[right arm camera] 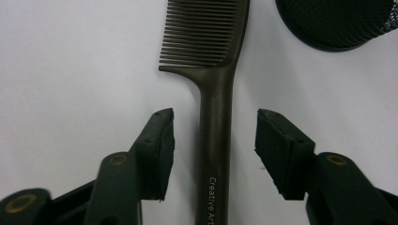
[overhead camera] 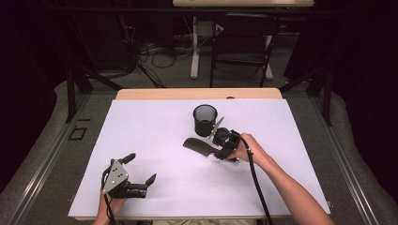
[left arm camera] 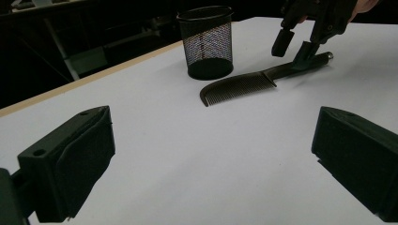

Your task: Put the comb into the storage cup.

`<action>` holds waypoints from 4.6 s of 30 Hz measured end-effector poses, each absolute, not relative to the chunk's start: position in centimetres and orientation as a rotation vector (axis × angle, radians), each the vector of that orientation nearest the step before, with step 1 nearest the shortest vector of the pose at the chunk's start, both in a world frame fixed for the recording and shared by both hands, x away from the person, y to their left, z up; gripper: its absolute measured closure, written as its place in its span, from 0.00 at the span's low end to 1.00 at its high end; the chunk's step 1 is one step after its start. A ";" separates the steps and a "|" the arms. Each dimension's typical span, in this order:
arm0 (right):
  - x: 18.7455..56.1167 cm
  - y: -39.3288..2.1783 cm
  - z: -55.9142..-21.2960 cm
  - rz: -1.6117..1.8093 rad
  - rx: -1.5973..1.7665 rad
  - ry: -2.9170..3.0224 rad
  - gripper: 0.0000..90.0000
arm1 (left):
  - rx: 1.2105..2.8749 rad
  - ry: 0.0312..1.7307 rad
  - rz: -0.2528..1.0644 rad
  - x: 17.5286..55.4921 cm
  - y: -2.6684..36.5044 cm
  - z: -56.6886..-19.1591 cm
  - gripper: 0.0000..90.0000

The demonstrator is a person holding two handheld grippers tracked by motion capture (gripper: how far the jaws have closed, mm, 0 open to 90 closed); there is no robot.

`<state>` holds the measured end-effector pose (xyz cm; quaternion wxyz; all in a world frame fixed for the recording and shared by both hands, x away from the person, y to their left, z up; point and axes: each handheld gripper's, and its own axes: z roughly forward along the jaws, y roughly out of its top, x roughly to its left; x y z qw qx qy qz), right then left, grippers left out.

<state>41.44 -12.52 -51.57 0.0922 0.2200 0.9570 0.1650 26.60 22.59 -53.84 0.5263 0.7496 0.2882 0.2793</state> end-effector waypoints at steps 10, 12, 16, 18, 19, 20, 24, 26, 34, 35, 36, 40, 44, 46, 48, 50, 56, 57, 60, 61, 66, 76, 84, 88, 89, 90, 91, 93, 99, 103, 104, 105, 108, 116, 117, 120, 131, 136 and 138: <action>42.1 -11.6 -52.0 0.411 0.619 2.881 0.69 | 1.792 0.688 0.666 26.6 22.6 -53.9 0.00; 42.3 -11.3 -52.2 0.395 0.611 2.891 0.70 | 1.793 0.690 0.664 26.6 22.6 -53.9 0.00; 42.5 -10.9 -52.4 0.363 0.622 2.897 0.73 | 1.791 0.689 0.664 26.6 22.6 -53.9 0.00; 42.6 -10.8 -52.5 0.352 0.636 2.897 0.74 | 1.793 0.687 0.666 26.6 22.6 -53.9 0.00; 42.6 -10.7 -52.5 0.339 0.632 2.904 0.75 | 1.793 0.687 0.668 26.6 22.6 -53.9 0.00; 42.7 -10.7 -52.7 0.354 0.633 2.897 0.75 | 1.792 0.688 0.669 26.6 22.6 -53.9 0.00; 42.7 -10.7 -52.8 0.341 0.671 2.893 0.78 | 1.792 0.688 0.665 26.6 22.6 -53.9 0.00; 42.8 -10.7 -52.9 0.353 0.684 2.893 0.79 | 1.792 0.688 0.666 26.6 22.6 -53.9 0.00; 42.9 -11.1 -52.9 0.389 0.724 2.894 0.81 | 1.794 0.687 0.667 26.6 22.6 -53.8 0.00; 42.9 -11.1 -52.8 0.383 0.722 2.900 0.81 | 1.793 0.687 0.666 26.6 22.7 -53.8 0.00; 42.8 -11.2 -52.9 0.403 0.727 2.894 0.81 | 1.793 0.688 0.666 26.6 22.7 -53.8 0.00; 42.6 -11.3 -52.7 0.427 0.723 2.878 0.81 | 1.794 0.688 0.668 26.6 22.6 -53.9 0.00; 42.3 -11.4 -52.2 0.462 0.712 2.859 0.81 | 1.795 0.688 0.666 26.6 22.7 -53.8 0.00; 42.2 -11.6 -51.8 0.473 0.707 2.855 0.81 | 1.795 0.687 0.668 26.6 22.6 -53.8 0.00; 42.1 -11.8 -51.7 0.502 0.699 2.842 0.81 | 1.795 0.688 0.667 26.6 22.6 -53.8 0.00; 41.9 -12.0 -51.6 0.530 0.701 2.835 0.81 | 1.796 0.687 0.668 26.6 22.6 -53.8 0.00; 41.5 -12.6 -51.4 0.579 0.704 2.816 0.81 | 1.795 0.690 0.668 26.6 22.6 -53.9 0.00; 41.5 -12.7 -51.3 0.579 0.704 2.815 0.81 | 1.795 0.689 0.666 26.6 22.6 -53.9 0.00; 41.3 -13.1 -51.3 0.609 0.701 2.803 0.81 | 1.795 0.689 0.667 26.6 22.6 -53.9 0.00; 41.3 -13.2 -51.2 0.621 0.705 2.799 0.81 | 1.796 0.688 0.668 26.6 22.6 -53.9 0.00; 40.8 -13.6 -51.0 0.666 0.713 2.778 0.81 | 1.794 0.690 0.666 26.6 22.6 -53.9 0.00; 40.2 -14.5 -50.6 0.766 0.712 2.730 0.81 | 1.797 0.691 0.665 26.6 22.6 -53.9 0.00; 39.9 -15.5 -50.6 0.839 0.722 2.678 0.81 | 1.798 0.689 0.664 26.6 22.6 -53.9 0.00; 39.7 -15.8 -50.4 0.872 0.728 2.654 0.81 | 1.798 0.689 0.665 26.7 22.6 -53.9 0.00; 39.6 -15.9 -50.4 0.883 0.727 2.648 0.81 | 1.798 0.689 0.664 26.7 22.6 -53.9 0.00; 39.6 -16.0 -50.3 0.887 0.723 2.646 0.81 | 1.798 0.690 0.665 26.7 22.6 -53.9 0.00; 39.5 -16.0 -50.3 0.892 0.720 2.641 0.81 | 1.798 0.689 0.665 26.7 22.6 -53.9 0.00; 39.3 -16.1 -50.2 0.896 0.718 2.636 0.81 | 1.800 0.689 0.665 26.7 22.6 -53.9 0.00; 38.9 -16.4 -50.0 0.947 0.723 2.602 0.81 | 1.798 0.690 0.664 26.7 22.6 -53.9 0.00; 38.6 -16.9 -49.9 0.970 0.725 2.582 0.81 | 1.798 0.690 0.664 26.7 22.6 -53.9 0.00; 38.6 -17.0 -49.9 0.968 0.721 2.581 0.81 | 1.800 0.690 0.664 26.7 22.6 -53.9 0.00; 38.6 -17.1 -49.9 0.979 0.728 2.572 0.81 | 1.804 0.690 0.665 26.7 22.6 -53.9 0.00; 38.4 -17.4 -49.9 0.998 0.729 2.555 0.81 | 1.802 0.693 0.664 26.7 22.6 -53.9 0.00; 38.0 -18.3 -49.6 1.038 0.744 2.519 0.81 | 1.801 0.691 0.666 26.7 22.6 -53.9 0.00; 37.9 -18.4 -49.6 1.049 0.746 2.507 0.81 | 1.801 0.693 0.666 26.7 22.6 -53.9 0.00; 37.7 -18.8 -49.5 1.067 0.752 2.486 0.81 | 1.801 0.692 0.666 26.7 22.7 -53.9 0.00; 37.2 -20.1 -49.1 1.122 0.790 2.404 0.81 | 1.796 0.695 0.665 26.6 22.6 -53.9 0.00; 37.0 -20.7 -49.1 1.137 0.805 2.380 0.81 | 1.796 0.694 0.666 26.6 22.7 -53.8 0.00; 37.0 -20.9 -49.0 1.139 0.809 2.369 0.81 | 1.797 0.693 0.667 26.6 22.6 -53.8 0.00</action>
